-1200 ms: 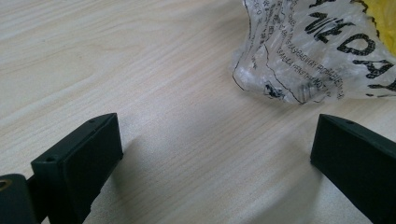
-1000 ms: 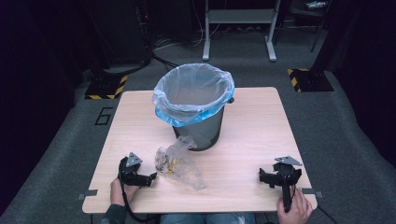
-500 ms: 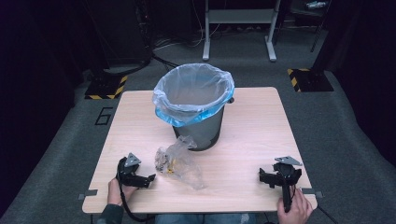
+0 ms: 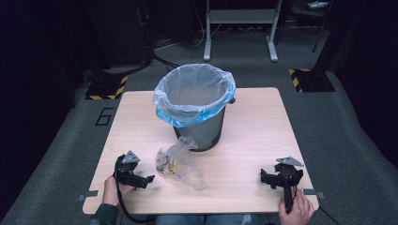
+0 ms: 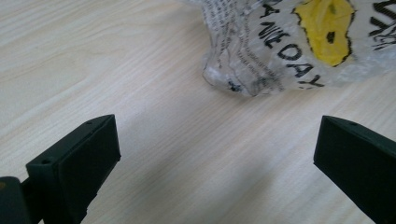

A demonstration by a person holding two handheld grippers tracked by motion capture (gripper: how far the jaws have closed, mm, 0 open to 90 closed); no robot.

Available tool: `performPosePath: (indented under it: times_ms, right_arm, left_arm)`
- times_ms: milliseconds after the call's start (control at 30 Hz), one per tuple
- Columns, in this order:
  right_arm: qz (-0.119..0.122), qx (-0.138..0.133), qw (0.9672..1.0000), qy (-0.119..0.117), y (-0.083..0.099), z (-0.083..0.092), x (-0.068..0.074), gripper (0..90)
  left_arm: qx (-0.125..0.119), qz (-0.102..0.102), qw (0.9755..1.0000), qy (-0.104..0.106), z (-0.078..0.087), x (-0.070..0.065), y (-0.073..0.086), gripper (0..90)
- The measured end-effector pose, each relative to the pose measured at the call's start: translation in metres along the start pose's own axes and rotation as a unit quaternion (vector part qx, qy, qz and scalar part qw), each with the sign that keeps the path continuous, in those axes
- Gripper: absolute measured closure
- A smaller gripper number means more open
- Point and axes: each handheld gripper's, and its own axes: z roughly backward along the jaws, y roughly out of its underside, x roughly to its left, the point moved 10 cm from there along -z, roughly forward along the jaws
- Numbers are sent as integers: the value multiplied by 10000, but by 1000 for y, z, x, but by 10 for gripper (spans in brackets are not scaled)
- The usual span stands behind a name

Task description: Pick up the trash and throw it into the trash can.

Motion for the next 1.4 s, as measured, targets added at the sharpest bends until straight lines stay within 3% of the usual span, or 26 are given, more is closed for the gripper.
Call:
performPosePath:
  times_ms: [133,400,533,700,967,1133,1233,1400]
  right_arm:
    - [0,1,10000,-1,0,0,0,0]
    - [-1,0,10000,0,0,0,0,0]
    - [2,-1,10000,0,0,0,0,0]
    - [0,0,10000,0,0,0,0,0]
    - [1,0,10000,-1,0,0,0,0]
    - [2,0,10000,0,0,0,0,0]
    - [1,1,10000,0,0,0,0,0]
    - [0,1,10000,0,0,0,0,0]
  left_arm:
    - [130,-29,9999,91,4,-8,-13,0]
    - [110,-151,9995,243,6,-19,-39,0]
    - [193,-286,9989,304,-1,-28,-57,0]
    - [409,-427,9975,397,-13,-33,-67,0]
    - [620,-459,9958,485,-36,-36,-75,0]
    - [832,-409,9947,438,-65,-36,-75,3]
    - [836,-387,9949,416,-73,-34,-74,13]
    - [790,-240,9960,343,-85,-33,-70,112]
